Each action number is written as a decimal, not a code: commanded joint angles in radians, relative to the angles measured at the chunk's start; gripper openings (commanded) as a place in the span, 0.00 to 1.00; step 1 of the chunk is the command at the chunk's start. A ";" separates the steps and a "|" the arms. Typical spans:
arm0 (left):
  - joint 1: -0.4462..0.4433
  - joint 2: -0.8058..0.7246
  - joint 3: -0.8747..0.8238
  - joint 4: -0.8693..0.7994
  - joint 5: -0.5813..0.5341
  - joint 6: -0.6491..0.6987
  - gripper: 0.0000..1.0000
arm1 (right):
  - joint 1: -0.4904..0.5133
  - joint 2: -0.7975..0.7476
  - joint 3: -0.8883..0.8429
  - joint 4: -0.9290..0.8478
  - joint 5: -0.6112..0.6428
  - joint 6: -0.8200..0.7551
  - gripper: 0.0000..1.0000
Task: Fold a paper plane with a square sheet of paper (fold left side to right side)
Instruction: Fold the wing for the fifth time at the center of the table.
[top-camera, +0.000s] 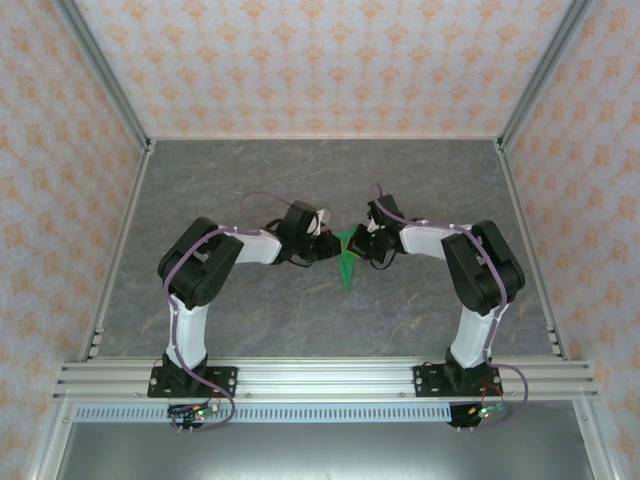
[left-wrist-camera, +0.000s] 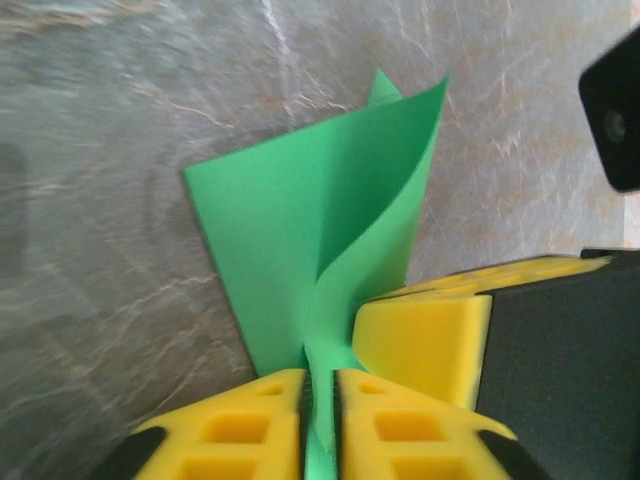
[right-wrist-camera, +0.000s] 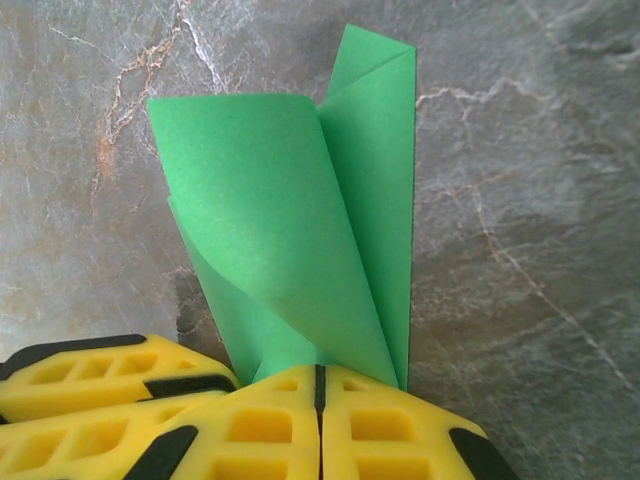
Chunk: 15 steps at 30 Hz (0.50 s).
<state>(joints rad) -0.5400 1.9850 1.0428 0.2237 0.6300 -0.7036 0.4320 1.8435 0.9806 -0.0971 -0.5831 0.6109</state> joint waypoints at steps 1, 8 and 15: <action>0.012 -0.109 -0.024 -0.076 -0.062 0.015 0.27 | 0.000 0.049 -0.048 -0.125 0.121 -0.025 0.08; 0.001 -0.251 -0.119 -0.057 -0.048 -0.017 0.30 | 0.000 0.052 -0.043 -0.126 0.121 -0.023 0.08; -0.130 -0.282 -0.161 0.065 0.034 -0.128 0.25 | -0.001 0.049 -0.042 -0.115 0.108 -0.021 0.08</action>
<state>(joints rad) -0.6193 1.7111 0.9028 0.2062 0.6201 -0.7643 0.4339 1.8435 0.9806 -0.0982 -0.5758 0.6071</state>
